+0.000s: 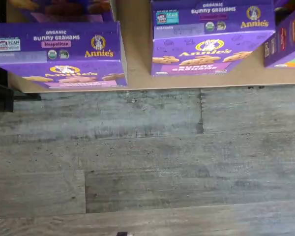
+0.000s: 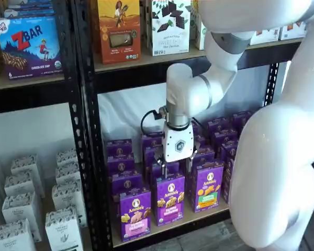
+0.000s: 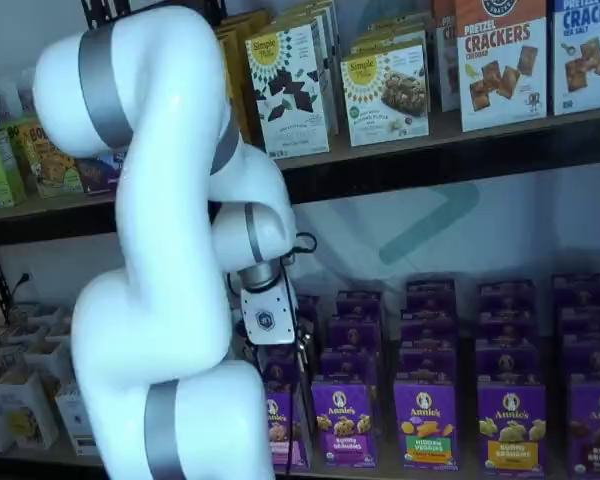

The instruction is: Pick up the purple box with a pink patch in the middle, on the bottom shelf, the first box from the left

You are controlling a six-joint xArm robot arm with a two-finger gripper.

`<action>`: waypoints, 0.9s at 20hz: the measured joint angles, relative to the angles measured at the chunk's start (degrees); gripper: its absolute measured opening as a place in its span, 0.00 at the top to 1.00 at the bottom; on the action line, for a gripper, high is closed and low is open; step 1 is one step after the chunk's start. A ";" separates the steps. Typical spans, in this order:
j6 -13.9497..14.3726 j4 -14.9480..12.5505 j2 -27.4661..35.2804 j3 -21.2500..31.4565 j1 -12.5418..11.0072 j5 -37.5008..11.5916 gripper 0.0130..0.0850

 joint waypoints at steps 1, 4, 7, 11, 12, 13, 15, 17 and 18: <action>-0.01 0.18 0.77 -0.30 0.14 -0.25 0.00; -1.21 1.90 2.67 -0.46 0.41 -2.68 0.00; -2.39 3.46 4.46 -0.46 0.58 -5.41 0.00; -3.34 4.59 6.47 -0.65 0.71 -8.06 0.00; -3.55 4.82 7.02 -0.66 0.73 -8.97 0.00; -4.53 5.91 7.59 -0.61 0.83 -10.10 0.00; -5.75 7.33 8.82 -0.56 1.00 -12.45 0.00; -6.98 8.76 10.29 -0.83 1.19 -14.39 0.00; -6.51 8.22 11.05 -1.21 1.16 -14.74 0.00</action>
